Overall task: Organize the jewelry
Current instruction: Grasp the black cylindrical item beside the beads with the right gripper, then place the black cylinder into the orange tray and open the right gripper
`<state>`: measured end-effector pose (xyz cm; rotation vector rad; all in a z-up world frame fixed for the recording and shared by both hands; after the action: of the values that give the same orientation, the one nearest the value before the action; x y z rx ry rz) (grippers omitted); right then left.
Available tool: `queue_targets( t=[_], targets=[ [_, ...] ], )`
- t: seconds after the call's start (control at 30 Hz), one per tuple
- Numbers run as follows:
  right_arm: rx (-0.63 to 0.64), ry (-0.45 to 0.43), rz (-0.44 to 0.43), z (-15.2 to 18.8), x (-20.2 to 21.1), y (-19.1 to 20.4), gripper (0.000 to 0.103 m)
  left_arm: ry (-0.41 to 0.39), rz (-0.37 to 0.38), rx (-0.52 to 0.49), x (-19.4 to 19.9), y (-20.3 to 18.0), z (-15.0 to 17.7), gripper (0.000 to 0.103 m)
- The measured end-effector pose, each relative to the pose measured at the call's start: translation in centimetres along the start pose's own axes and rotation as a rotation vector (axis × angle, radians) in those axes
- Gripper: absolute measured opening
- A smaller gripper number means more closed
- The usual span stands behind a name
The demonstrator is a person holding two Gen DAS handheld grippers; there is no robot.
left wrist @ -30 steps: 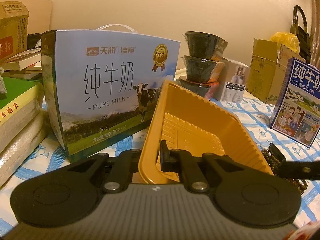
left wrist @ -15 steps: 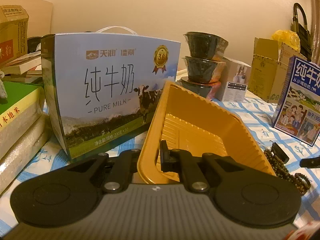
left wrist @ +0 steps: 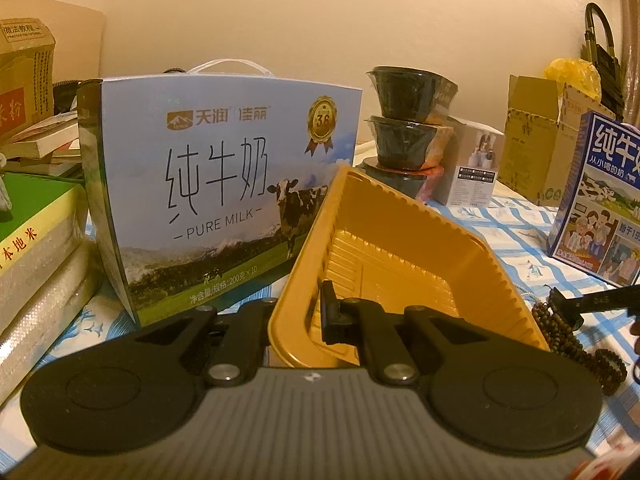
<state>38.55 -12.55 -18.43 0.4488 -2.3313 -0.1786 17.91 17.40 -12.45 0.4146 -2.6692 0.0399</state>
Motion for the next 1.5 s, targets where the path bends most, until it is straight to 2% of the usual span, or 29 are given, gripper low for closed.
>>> queue_targets(
  t=[0.1,0.23,0.4,0.53,0.67,0.77,0.87,1.0,1.13,1.3,1.5],
  targets=[
    [0.025,0.016,0.022,-0.1,-1.0,0.1,0.023,-0.002,0.001,-0.003,0.0,0.0,0.0,0.008],
    [0.059,0.006,0.037,0.2,-0.8,0.0,0.022,-0.002,0.003,-0.006,0.0,0.0,0.0,0.008],
    [-0.032,-0.005,-0.010,0.2,1.3,-0.3,0.022,-0.003,0.004,-0.003,0.0,0.0,-0.1,0.008],
    [-0.140,-0.042,-0.138,-1.0,4.7,1.5,0.022,-0.005,0.009,-0.002,0.2,-0.1,-0.2,0.008],
    [-0.164,-0.058,-0.299,-1.4,8.0,5.8,0.022,-0.006,0.012,0.000,0.3,-0.1,-0.3,0.007],
    [-0.168,-0.032,-0.410,-0.8,9.3,9.5,0.022,-0.008,0.017,-0.001,0.5,-0.3,-0.5,0.007],
    [-0.168,0.032,-0.501,0.5,9.2,13.0,0.022,-0.009,0.022,-0.003,0.7,-0.5,-0.7,0.007],
    [-0.148,0.112,-0.535,3.0,7.8,16.6,0.022,-0.009,0.028,-0.004,0.9,-0.5,-0.7,0.006],
    [-0.139,0.162,-0.548,4.5,6.4,18.4,0.022,-0.006,0.029,0.005,1.0,-0.4,-0.5,0.006],
    [-0.121,0.204,-0.538,5.7,5.0,18.9,0.022,-0.007,0.030,0.008,1.1,-0.4,-0.5,0.006],
    [-0.115,0.205,-0.535,6.3,4.9,18.7,0.025,-0.007,0.028,0.011,1.2,-0.3,-0.3,0.006]
  ],
)
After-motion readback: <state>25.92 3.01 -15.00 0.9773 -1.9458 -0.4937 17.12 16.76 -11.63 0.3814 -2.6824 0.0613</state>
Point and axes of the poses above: each gripper's, at about its wrist camera, not at the fingertips, and x roughly against the way its jaws point, y to its left, z to its underside, the point moved 6 cm from there along -x, roughly the way its jaws point, and after that the axes turned 9 degrees about -x, right-handed, at the moved point
